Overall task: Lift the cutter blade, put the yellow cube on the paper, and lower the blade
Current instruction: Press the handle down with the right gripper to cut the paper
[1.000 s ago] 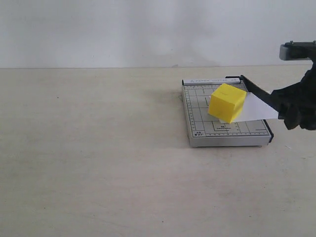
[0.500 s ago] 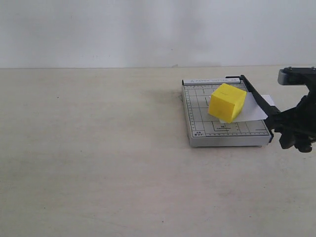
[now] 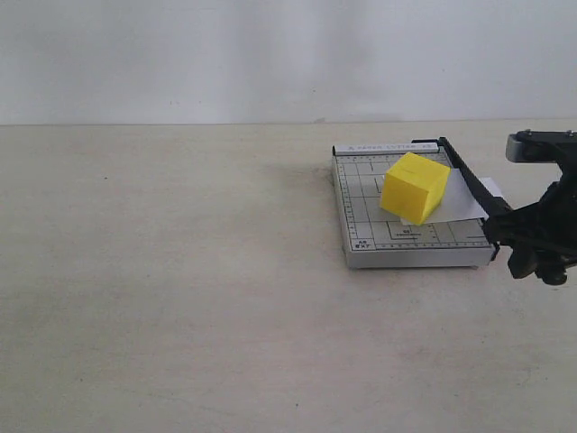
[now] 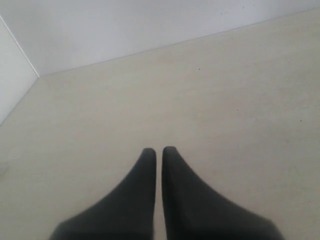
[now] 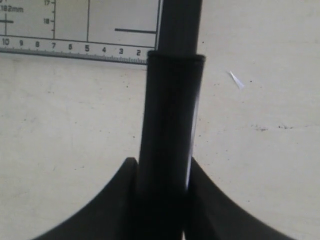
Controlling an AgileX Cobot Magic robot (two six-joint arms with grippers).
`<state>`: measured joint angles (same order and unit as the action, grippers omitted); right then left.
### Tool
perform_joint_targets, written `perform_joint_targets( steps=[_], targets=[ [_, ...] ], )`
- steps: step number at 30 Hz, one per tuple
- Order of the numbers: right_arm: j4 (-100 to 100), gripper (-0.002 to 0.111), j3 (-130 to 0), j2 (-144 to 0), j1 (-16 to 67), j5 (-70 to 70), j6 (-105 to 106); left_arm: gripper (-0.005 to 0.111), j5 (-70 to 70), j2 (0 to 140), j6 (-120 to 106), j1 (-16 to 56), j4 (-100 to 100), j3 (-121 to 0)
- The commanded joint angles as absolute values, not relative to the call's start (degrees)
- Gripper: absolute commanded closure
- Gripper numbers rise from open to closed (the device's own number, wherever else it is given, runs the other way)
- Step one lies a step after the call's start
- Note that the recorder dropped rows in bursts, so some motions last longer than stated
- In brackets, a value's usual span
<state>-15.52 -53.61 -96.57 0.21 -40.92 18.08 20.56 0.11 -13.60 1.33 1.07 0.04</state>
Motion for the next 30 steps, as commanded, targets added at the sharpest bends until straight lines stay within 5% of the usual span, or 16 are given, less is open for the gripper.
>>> perform_joint_targets(
  steps=[1, 30],
  targets=[
    [-16.73, 0.108, -52.6, -97.89, 0.52, -41.49, 20.51, 0.102, 20.58, 0.0, -13.06, 1.18, 0.51, 0.0],
    [-21.57, 0.108, -52.6, -101.29, 0.52, -41.59, 24.91, 0.102, 20.58, 0.0, -13.06, 1.18, 0.51, 0.0]
  ],
)
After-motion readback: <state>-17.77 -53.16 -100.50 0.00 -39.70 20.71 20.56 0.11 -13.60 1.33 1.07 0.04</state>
